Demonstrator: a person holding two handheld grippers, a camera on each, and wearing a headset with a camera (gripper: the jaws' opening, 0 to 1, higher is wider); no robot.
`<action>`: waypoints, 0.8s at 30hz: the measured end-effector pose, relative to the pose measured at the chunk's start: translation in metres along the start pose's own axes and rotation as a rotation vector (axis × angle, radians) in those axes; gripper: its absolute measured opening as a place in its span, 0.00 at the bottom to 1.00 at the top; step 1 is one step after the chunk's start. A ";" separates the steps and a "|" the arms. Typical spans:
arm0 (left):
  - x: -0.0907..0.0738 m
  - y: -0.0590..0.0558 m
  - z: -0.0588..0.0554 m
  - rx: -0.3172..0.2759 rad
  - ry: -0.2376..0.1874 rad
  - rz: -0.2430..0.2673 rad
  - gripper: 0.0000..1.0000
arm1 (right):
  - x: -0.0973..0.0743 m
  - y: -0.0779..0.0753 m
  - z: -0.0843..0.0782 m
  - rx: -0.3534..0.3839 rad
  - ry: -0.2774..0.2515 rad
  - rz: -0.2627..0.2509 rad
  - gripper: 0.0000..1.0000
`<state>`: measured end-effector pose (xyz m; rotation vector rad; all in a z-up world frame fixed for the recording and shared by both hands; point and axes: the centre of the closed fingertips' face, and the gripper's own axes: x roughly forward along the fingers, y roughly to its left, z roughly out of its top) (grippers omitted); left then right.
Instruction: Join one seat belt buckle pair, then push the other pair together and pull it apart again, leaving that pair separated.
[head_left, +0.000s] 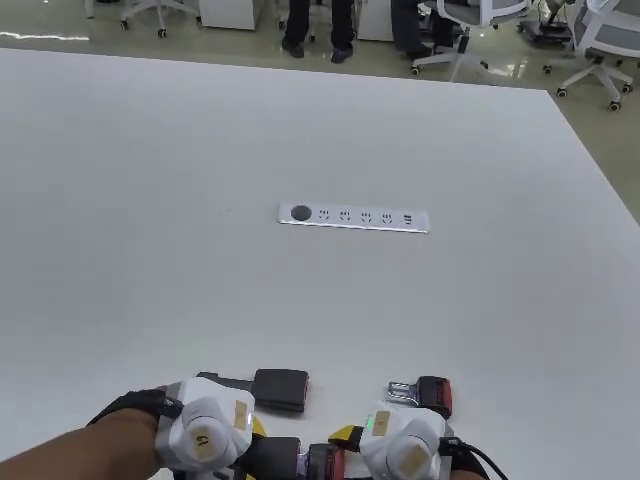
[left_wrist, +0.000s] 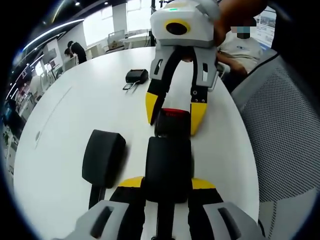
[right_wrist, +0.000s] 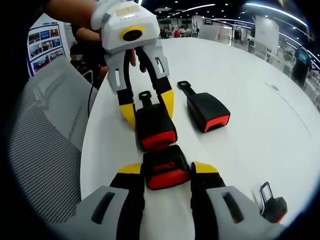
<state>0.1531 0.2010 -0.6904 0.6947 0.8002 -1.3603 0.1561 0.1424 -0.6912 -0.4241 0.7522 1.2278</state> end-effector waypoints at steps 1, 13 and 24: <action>0.000 0.000 0.000 0.002 0.002 -0.001 0.33 | 0.001 -0.001 0.000 0.004 0.001 -0.003 0.33; 0.002 0.002 -0.003 0.025 0.015 -0.017 0.33 | 0.000 0.002 0.004 -0.011 0.011 0.010 0.33; 0.001 0.001 -0.002 0.024 -0.013 -0.016 0.33 | 0.000 0.002 0.006 -0.036 -0.010 0.028 0.33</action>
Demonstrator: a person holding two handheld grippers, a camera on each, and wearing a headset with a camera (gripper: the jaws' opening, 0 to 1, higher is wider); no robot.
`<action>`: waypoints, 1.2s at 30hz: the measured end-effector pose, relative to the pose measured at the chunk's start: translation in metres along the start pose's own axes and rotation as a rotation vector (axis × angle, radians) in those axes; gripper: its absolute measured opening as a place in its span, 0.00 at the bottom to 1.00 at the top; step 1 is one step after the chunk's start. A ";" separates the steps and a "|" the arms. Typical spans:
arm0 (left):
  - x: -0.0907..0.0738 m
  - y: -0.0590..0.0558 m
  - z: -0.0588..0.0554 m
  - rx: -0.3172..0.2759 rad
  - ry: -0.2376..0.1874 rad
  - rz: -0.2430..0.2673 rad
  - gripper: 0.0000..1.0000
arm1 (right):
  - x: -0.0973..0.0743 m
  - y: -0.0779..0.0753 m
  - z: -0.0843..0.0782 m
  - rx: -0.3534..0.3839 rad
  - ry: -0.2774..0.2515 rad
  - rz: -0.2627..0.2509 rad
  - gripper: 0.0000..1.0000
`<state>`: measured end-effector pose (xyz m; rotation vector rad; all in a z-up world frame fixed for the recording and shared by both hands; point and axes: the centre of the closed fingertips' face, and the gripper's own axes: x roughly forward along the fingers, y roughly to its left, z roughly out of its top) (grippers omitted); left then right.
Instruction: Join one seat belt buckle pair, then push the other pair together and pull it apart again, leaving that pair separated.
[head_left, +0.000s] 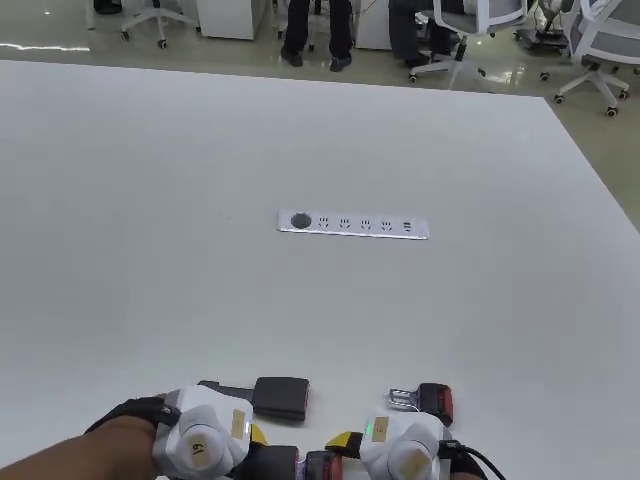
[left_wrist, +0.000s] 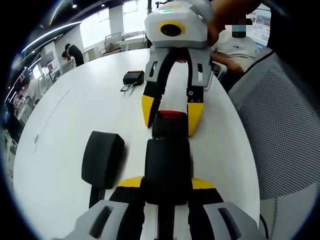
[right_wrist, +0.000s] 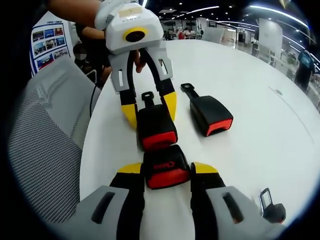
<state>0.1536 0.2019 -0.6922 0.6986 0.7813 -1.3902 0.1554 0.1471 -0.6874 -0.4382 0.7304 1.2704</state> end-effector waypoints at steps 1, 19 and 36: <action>0.000 0.000 -0.001 0.002 -0.002 -0.001 0.33 | 0.000 0.000 0.000 -0.001 -0.001 -0.002 0.33; -0.002 0.000 0.000 0.022 -0.065 -0.036 0.33 | -0.003 0.005 -0.001 -0.051 -0.071 -0.001 0.31; -0.006 -0.001 -0.001 0.036 -0.093 -0.051 0.33 | -0.007 0.006 0.003 -0.060 -0.104 -0.002 0.31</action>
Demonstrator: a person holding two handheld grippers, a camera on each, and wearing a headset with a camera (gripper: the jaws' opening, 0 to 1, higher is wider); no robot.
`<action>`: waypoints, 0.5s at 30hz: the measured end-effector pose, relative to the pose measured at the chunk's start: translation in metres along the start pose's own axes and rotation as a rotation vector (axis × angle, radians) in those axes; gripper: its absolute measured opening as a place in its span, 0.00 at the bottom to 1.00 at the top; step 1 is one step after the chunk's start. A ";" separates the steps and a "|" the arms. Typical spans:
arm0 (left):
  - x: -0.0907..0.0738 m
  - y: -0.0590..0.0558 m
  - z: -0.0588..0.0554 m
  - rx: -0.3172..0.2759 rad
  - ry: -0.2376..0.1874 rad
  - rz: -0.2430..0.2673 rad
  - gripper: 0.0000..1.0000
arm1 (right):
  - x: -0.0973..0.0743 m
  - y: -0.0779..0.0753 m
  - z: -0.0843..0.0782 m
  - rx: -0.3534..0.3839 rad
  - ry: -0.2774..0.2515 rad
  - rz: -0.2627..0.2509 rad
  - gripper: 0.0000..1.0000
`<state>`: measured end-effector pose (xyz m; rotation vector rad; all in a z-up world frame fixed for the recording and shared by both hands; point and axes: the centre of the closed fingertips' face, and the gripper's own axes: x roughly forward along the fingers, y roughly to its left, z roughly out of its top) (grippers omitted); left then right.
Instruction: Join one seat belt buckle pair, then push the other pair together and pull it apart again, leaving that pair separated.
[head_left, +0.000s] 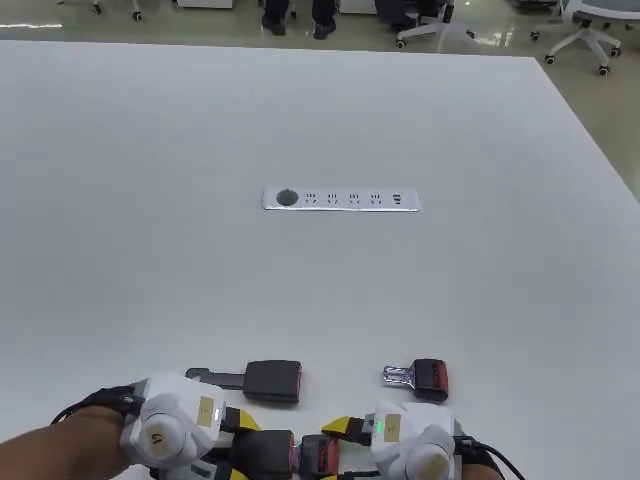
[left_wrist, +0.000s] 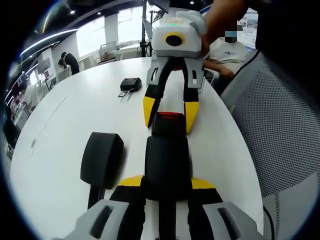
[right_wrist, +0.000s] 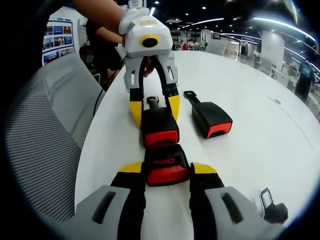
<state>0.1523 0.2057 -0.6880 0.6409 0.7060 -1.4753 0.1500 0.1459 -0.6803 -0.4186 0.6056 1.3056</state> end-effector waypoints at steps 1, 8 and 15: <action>0.000 0.000 0.000 -0.003 -0.002 0.001 0.33 | 0.000 0.000 0.000 0.004 -0.002 -0.002 0.31; -0.001 -0.001 -0.001 -0.008 0.001 0.004 0.33 | -0.001 0.000 0.000 0.021 -0.015 -0.008 0.32; 0.000 -0.003 0.000 -0.008 0.035 0.012 0.33 | -0.001 -0.001 -0.001 0.008 -0.007 -0.016 0.33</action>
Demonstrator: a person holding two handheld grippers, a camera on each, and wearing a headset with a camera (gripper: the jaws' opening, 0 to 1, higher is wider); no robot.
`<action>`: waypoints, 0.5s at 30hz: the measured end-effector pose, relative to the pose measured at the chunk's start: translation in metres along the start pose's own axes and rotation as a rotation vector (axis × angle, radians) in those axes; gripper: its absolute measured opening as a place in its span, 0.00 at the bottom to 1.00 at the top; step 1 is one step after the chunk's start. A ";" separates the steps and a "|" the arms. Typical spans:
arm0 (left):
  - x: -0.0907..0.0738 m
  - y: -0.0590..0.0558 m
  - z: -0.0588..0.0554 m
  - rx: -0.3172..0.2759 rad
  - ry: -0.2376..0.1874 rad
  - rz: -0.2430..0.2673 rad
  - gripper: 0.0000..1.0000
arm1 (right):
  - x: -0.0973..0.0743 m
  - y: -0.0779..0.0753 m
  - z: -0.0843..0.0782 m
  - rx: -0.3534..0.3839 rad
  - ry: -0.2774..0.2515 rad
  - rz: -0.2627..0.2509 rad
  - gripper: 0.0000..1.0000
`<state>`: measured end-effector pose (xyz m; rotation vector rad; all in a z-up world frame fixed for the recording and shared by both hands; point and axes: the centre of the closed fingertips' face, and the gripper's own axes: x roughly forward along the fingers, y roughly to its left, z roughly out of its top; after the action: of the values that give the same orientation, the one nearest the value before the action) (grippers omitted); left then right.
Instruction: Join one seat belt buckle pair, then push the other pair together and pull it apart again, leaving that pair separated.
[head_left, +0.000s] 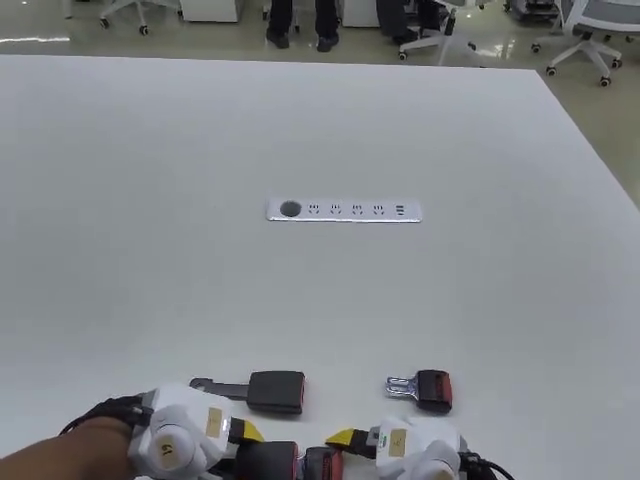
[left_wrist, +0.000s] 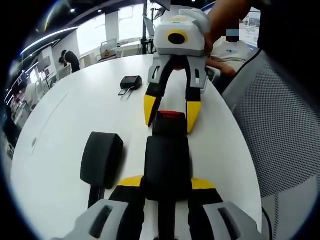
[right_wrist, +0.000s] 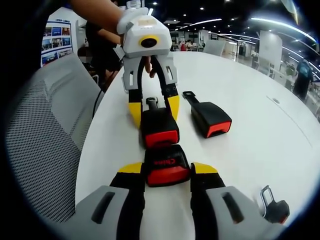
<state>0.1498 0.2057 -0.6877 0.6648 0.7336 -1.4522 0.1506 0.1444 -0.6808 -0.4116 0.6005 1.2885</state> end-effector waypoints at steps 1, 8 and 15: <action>0.000 -0.001 0.000 0.002 0.007 0.003 0.33 | 0.000 0.000 0.000 -0.007 0.007 -0.002 0.33; 0.002 -0.003 0.000 -0.003 0.035 0.015 0.34 | 0.001 0.001 -0.004 -0.048 0.049 -0.024 0.34; 0.001 0.003 -0.002 -0.035 0.074 0.069 0.41 | -0.011 -0.007 0.003 0.045 0.021 -0.102 0.58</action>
<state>0.1525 0.2068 -0.6902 0.7132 0.7843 -1.3546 0.1560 0.1362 -0.6718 -0.4146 0.6177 1.1729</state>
